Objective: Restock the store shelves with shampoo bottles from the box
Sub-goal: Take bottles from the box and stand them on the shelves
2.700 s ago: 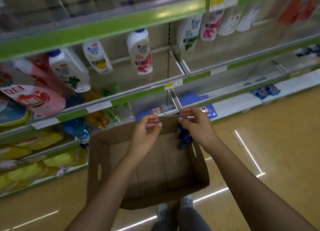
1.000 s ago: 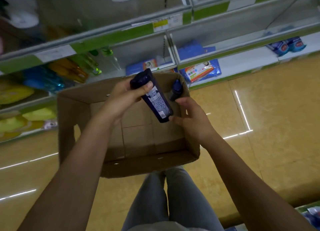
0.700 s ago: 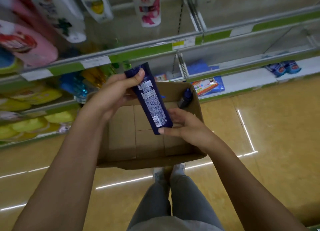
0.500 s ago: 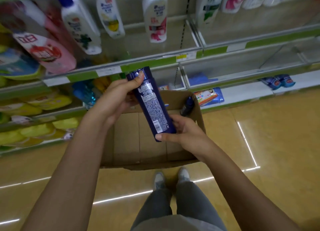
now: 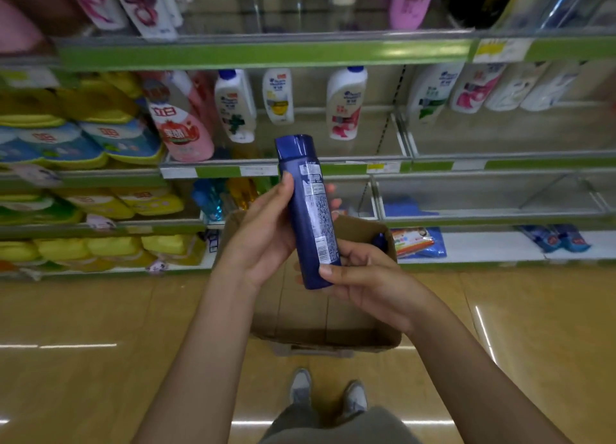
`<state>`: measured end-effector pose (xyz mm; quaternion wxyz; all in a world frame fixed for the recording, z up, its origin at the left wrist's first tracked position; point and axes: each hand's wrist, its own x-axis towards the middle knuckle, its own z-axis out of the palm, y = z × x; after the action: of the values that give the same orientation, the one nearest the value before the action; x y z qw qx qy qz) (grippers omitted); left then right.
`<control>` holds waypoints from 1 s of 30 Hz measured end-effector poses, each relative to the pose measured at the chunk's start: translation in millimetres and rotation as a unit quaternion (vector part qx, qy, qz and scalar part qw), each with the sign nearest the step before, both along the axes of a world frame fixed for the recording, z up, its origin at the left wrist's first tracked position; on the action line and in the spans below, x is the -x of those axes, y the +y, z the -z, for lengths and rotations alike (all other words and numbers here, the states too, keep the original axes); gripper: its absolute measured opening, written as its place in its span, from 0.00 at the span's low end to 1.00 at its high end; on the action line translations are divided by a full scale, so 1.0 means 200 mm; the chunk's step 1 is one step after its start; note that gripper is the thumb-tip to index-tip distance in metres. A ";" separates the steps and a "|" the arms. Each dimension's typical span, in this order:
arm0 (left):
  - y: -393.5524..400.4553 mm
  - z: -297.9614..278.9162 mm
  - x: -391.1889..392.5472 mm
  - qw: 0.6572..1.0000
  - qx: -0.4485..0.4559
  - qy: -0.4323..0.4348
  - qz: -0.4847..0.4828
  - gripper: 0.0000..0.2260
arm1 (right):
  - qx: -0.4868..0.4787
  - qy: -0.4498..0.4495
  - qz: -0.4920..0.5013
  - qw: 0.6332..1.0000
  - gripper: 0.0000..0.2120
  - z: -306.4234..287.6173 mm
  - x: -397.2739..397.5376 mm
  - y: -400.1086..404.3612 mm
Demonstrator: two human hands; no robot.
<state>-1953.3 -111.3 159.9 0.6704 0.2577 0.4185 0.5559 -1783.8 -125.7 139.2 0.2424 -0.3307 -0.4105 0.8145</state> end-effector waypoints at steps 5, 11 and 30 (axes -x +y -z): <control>-0.03 -0.09 -0.02 0.994 -0.016 0.068 -0.085 0.24 | -0.106 -0.079 0.008 0.991 0.24 -0.09 0.02 -0.02; -0.04 -0.19 -0.08 0.968 -0.029 0.203 -0.142 0.26 | -0.230 -0.197 0.038 0.952 0.27 -0.15 0.07 -0.07; -0.02 -0.37 -0.13 0.947 -0.080 0.260 -0.167 0.12 | -0.158 -0.103 0.027 0.982 0.21 -0.20 -0.03 -0.07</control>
<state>-1928.0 -114.3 233.1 0.4125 0.3727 0.5695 0.6056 -1777.0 -140.6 178.4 0.2703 -0.3814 -0.5480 0.6937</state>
